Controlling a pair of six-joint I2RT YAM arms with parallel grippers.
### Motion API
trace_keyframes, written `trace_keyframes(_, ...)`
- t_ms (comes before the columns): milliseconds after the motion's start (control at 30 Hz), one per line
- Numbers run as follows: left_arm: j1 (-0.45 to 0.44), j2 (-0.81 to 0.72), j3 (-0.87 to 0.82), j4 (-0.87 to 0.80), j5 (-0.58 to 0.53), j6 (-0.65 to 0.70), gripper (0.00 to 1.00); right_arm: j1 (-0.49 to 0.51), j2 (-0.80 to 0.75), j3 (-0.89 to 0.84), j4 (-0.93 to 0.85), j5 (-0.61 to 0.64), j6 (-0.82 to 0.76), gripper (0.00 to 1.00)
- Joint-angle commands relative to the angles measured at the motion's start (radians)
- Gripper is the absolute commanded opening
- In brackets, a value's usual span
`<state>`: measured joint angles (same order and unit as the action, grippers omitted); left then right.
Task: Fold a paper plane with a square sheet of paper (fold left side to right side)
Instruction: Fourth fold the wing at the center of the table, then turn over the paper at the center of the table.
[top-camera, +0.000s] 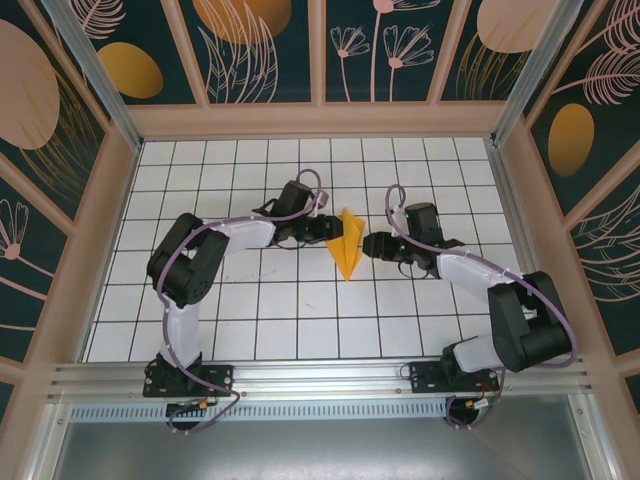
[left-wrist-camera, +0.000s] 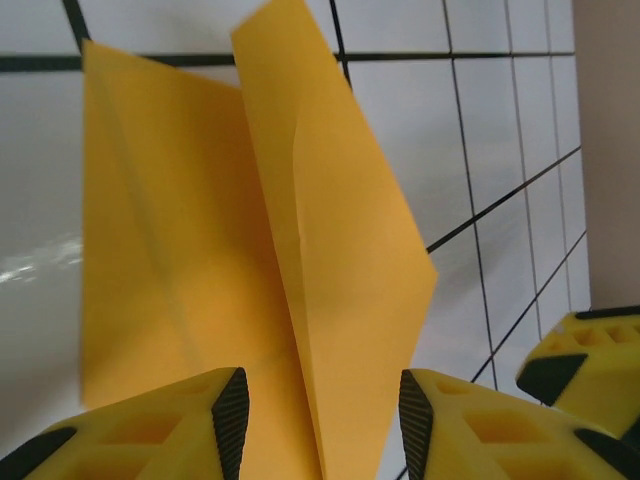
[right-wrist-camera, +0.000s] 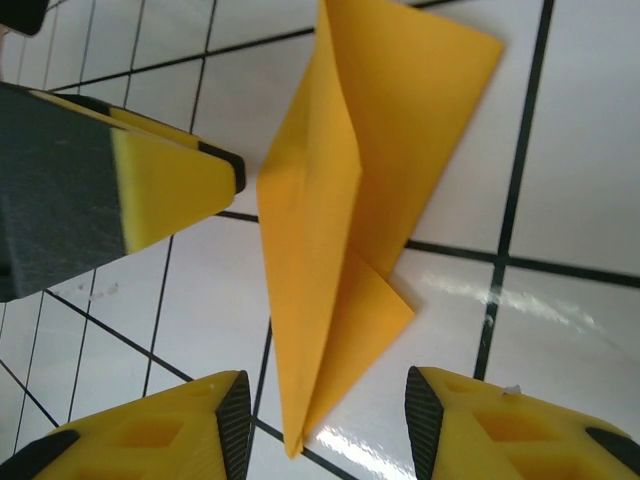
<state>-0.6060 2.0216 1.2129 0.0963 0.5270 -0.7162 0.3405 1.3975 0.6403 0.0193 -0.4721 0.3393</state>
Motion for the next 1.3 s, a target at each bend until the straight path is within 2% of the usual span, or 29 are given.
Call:
trace_keyframes(0, -0.009, 0.05, 0.069, 0.051, 0.03, -0.026, 0.47, -0.016, -0.052, -0.021, 0.04, -0.006, 0.02, 0.48)
trace_keyframes(500, -0.023, 0.213, 0.205, 0.007, 0.057, -0.031, 0.41, -0.075, -0.113, -0.091, 0.037, -0.047, 0.016, 0.48)
trace_keyframes(600, -0.024, 0.233, 0.22, 0.007, 0.06, -0.032, 0.38, -0.081, -0.12, -0.1, 0.044, -0.059, 0.017, 0.49)
trace_keyframes(700, -0.023, 0.232, 0.223, 0.02, 0.066, -0.035, 0.3, -0.088, -0.123, -0.112, 0.059, -0.079, 0.026, 0.49)
trace_keyframes(900, -0.023, 0.154, 0.223, 0.004, 0.034, 0.0, 0.19, -0.133, -0.14, -0.152, 0.145, -0.178, 0.066, 0.49)
trace_keyframes(1100, -0.023, 0.029, 0.211, -0.001, 0.005, 0.027, 0.12, -0.198, -0.19, -0.222, 0.343, -0.357, 0.165, 0.49)
trace_keyframes(1267, -0.023, -0.094, 0.19, 0.017, -0.022, 0.016, 0.1, -0.205, -0.215, -0.259, 0.514, -0.462, 0.272, 0.58)
